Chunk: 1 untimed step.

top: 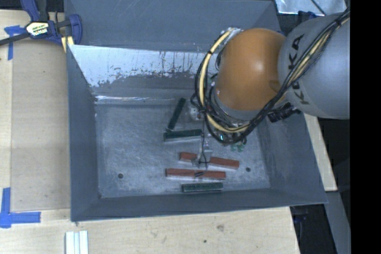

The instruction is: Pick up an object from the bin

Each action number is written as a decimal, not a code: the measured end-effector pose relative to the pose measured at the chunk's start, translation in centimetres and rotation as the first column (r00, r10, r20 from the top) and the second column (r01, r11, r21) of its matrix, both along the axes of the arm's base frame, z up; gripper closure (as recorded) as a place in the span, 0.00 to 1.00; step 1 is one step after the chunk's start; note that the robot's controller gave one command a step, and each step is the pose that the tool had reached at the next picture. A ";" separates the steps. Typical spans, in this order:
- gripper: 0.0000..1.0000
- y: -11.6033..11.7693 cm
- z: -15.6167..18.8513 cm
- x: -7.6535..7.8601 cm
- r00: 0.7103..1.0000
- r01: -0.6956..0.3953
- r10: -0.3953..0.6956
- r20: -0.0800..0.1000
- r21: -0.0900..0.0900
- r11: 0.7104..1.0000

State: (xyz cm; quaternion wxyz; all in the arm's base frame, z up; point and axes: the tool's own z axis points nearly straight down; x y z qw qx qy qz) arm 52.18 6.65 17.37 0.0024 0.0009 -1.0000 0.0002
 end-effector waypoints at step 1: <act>0.00 0.0 0.4 0.2 1.000 0.001 -0.001 0.008 0.001 1.000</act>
Offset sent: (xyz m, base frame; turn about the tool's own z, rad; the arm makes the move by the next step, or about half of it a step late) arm -0.0040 -0.0113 -0.1009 0.1123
